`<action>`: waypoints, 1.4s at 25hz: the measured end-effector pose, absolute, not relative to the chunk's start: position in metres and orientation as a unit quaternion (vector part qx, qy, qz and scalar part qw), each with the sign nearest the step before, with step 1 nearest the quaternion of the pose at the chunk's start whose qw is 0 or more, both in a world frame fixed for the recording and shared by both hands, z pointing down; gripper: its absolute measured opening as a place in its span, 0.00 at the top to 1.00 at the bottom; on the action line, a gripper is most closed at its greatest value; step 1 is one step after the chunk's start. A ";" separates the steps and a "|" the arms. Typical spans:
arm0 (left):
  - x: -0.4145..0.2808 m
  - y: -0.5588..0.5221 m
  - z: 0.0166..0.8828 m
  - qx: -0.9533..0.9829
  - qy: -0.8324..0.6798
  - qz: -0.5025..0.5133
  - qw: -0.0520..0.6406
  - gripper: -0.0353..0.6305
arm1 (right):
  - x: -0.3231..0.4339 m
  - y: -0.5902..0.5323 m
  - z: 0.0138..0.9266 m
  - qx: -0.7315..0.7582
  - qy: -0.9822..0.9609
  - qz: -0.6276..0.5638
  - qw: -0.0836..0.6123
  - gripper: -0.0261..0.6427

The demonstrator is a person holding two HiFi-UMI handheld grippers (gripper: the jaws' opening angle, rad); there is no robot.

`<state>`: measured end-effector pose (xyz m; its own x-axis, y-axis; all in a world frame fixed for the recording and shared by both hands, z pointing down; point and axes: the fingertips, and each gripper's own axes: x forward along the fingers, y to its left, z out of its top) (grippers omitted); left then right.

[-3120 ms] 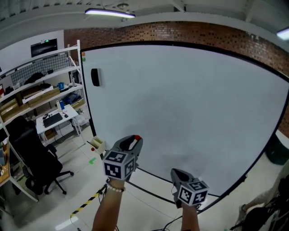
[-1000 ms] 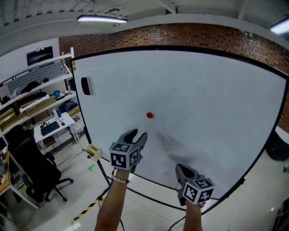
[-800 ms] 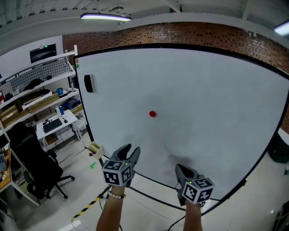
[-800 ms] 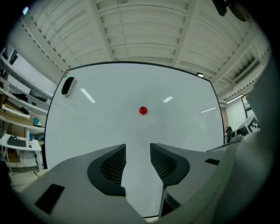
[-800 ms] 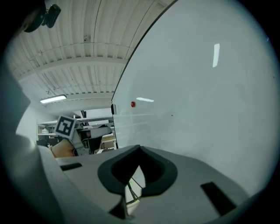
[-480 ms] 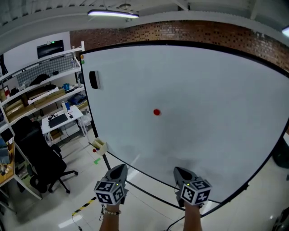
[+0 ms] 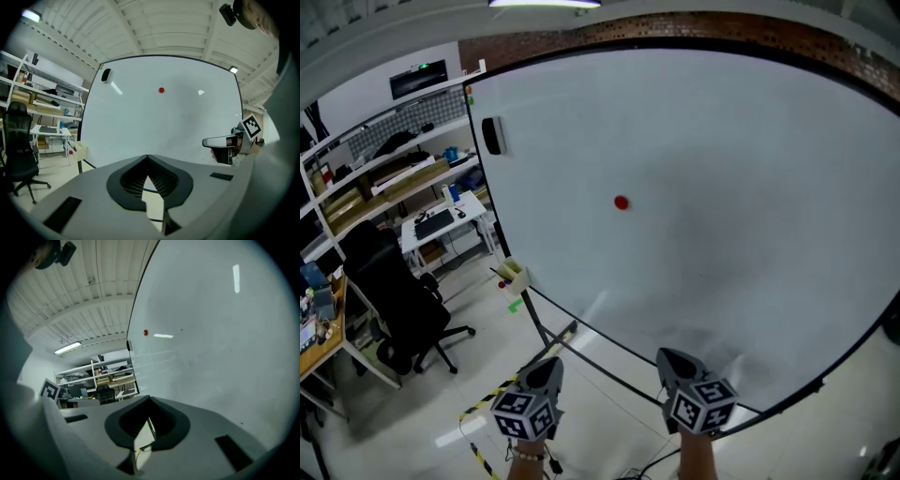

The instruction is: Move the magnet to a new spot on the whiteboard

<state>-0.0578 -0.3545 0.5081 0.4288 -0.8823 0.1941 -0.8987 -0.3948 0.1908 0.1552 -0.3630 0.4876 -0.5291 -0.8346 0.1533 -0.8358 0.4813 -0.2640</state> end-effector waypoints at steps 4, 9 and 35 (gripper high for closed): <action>-0.041 -0.342 0.517 0.844 -0.514 0.036 0.147 0.94 | 0.156 -0.351 0.493 0.482 -0.862 0.156 -0.006 0.94; -0.026 -0.317 0.523 0.862 -0.481 0.033 0.156 0.94 | 0.158 -0.324 0.503 0.500 -0.850 0.165 -0.002 0.94; -0.187 -0.078 0.553 0.861 -0.480 0.041 0.166 0.94 | 0.025 -0.074 0.532 0.564 -0.812 0.143 0.053 0.95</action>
